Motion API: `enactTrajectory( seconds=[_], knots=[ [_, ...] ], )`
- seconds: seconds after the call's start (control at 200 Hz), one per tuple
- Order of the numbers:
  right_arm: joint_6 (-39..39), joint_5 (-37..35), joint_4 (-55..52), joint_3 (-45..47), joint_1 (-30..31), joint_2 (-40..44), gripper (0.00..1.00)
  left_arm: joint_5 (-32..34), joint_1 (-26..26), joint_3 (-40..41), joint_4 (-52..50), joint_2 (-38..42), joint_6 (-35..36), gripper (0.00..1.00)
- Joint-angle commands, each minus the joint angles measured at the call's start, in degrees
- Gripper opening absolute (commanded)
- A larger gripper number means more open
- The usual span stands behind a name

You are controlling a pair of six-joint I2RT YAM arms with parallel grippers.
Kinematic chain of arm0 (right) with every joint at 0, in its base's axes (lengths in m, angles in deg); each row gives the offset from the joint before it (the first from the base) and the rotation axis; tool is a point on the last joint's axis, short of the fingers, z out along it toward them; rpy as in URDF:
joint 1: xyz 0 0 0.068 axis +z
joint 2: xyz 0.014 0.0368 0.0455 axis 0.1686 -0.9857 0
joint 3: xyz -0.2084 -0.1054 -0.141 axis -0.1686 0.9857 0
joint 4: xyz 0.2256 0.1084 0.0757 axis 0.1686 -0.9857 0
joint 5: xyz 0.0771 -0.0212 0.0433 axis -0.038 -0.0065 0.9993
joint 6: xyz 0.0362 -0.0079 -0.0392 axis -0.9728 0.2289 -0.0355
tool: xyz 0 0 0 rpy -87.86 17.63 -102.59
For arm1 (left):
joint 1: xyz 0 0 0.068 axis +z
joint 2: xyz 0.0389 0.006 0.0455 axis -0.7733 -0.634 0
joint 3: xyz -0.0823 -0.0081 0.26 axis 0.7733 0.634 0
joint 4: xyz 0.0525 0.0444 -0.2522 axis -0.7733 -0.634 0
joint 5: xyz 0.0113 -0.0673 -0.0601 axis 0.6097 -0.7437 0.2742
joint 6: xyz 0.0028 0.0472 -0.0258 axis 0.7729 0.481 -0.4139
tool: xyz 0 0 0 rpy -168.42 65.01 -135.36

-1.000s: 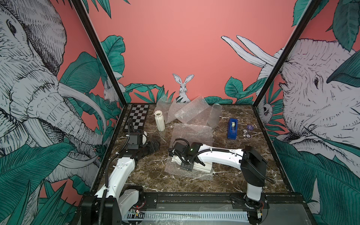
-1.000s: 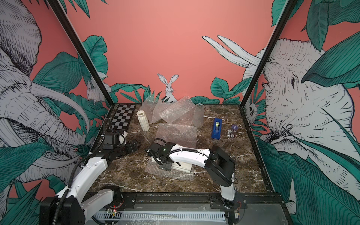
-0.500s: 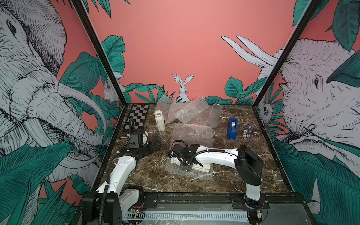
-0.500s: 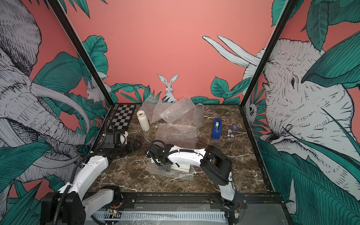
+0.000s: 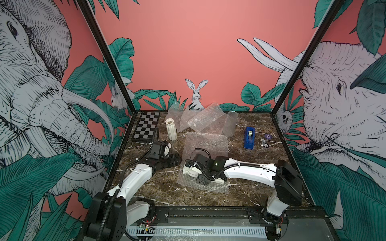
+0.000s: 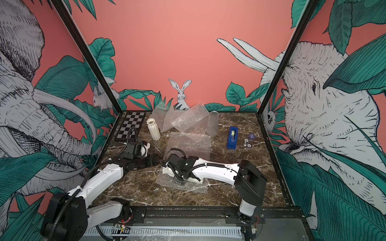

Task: Wrap vases in bubble wrap
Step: Place the vase in bubble wrap.

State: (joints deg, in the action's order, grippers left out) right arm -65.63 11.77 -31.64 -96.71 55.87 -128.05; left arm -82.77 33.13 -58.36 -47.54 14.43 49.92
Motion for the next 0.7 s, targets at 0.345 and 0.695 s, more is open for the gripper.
enactTrajectory(
  seconds=[0.345, 0.695],
  knots=[
    [-7.16, -5.06, 1.04, 8.54, 9.38, 12.13, 0.75, 1.91, -6.42, 1.13, 2.53, -1.26, -1.07, 0.79],
    [-10.5, -4.25, 2.63, 11.14, 14.57, 3.28, 0.63, 1.65, -7.25, 0.57, 3.83, -3.52, -1.98, 0.78]
  ],
)
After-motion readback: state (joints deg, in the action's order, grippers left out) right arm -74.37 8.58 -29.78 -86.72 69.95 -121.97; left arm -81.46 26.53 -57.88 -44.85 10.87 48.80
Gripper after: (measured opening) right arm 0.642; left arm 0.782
